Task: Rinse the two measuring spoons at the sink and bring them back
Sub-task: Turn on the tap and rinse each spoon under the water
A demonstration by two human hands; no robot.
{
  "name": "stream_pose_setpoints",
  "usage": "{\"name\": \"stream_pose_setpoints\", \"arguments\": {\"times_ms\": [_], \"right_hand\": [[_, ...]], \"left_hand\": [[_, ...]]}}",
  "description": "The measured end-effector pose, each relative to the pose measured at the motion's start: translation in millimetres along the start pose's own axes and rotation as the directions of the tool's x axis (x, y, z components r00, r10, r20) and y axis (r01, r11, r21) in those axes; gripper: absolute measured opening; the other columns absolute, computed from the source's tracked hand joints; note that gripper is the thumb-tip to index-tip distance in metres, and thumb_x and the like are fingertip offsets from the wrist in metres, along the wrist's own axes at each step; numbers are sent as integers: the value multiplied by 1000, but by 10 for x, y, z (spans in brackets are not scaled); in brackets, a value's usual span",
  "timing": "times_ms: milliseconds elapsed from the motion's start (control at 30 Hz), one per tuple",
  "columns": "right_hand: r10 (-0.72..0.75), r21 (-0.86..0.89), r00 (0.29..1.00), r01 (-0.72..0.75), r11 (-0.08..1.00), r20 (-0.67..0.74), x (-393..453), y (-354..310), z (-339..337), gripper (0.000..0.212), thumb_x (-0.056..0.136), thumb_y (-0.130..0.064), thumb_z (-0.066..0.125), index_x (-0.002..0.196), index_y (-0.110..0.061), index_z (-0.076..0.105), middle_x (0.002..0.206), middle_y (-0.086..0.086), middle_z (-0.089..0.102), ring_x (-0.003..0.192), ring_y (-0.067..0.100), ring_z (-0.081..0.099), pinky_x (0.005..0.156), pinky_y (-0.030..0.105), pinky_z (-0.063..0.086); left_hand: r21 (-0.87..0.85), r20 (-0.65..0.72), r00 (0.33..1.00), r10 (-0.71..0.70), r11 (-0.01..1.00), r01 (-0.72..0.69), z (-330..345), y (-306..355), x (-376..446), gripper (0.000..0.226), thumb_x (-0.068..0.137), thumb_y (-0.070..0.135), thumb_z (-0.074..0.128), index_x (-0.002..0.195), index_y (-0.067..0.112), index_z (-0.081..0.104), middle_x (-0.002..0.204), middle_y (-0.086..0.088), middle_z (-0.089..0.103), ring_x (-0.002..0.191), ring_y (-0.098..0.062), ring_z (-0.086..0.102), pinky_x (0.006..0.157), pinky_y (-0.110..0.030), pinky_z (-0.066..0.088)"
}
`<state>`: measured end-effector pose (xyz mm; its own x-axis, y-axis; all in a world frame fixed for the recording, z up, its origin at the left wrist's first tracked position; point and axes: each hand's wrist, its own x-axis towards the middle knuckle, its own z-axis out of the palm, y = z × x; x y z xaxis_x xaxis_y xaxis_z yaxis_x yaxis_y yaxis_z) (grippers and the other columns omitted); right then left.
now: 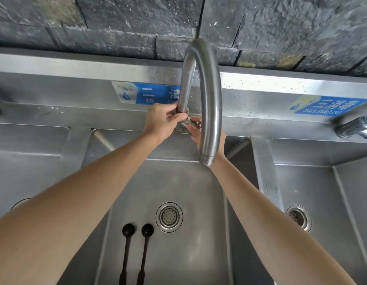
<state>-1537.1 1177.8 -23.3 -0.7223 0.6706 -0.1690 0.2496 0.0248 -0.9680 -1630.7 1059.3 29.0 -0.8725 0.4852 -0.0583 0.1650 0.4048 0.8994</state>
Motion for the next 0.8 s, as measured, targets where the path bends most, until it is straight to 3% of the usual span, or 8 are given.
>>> {"name": "stream_pose_setpoints", "arguments": {"times_ms": [100,167,267,400,467,600,733,800], "right_hand": [[-7,-22,1000,7,1000,-20,9,-11,-13,32,81,-29,86,76,-58,73,71,-26,74,81,14,77,83,47,64],[-26,-31,999,25,999,-33,12,9,-15,28,83,-25,86,76,-49,73,65,-24,72,70,0,72,77,32,64],[-61,-45,997,59,997,-48,-15,10,-6,29,84,-17,85,78,-42,70,66,-21,71,62,-15,64,67,7,51],[-65,5,998,65,998,-25,-19,3,-32,16,85,-11,84,86,-24,75,67,-23,70,63,-19,63,67,2,47],[-53,45,998,54,998,-17,-28,17,-51,18,84,-6,83,85,-23,76,68,-22,74,73,-11,70,76,10,54],[-26,203,1000,28,979,-12,-54,8,-49,28,84,0,81,81,-27,77,91,12,78,105,47,73,100,63,53],[12,264,1000,-12,964,1,-53,16,-10,14,75,-13,82,74,-27,81,89,10,78,108,53,69,102,67,50],[7,287,1000,-7,958,2,-51,23,-14,10,74,-15,80,75,-25,80,87,8,77,107,54,68,102,69,49]], "left_hand": [[65,-6,1000,9,998,-9,12,23,4,27,80,6,77,103,-8,73,97,-22,76,61,3,57,55,-3,41],[85,-12,1000,-1,996,2,17,45,-4,29,80,6,77,103,-10,72,99,-24,76,62,0,59,47,-5,40],[84,-42,999,-17,996,20,10,62,-18,32,80,2,76,104,-17,68,104,-31,73,81,-28,72,65,-21,51],[74,-53,998,-17,997,21,22,41,-6,34,80,3,76,105,-18,67,106,-33,71,96,-39,70,73,-22,52],[56,-56,998,-34,998,37,33,30,-3,39,81,10,79,108,-15,68,108,-29,72,97,-35,71,63,-11,53],[19,-66,995,-73,997,75,37,43,5,43,80,17,81,111,-11,69,108,-24,74,89,-24,74,60,-1,48],[10,-54,997,-59,998,60,22,56,7,41,80,15,81,113,-7,70,108,-21,75,57,18,62,59,3,45],[-4,-47,998,-43,999,43,27,52,9,42,80,15,81,116,-3,70,110,-18,75,54,23,57,61,3,46]]}}
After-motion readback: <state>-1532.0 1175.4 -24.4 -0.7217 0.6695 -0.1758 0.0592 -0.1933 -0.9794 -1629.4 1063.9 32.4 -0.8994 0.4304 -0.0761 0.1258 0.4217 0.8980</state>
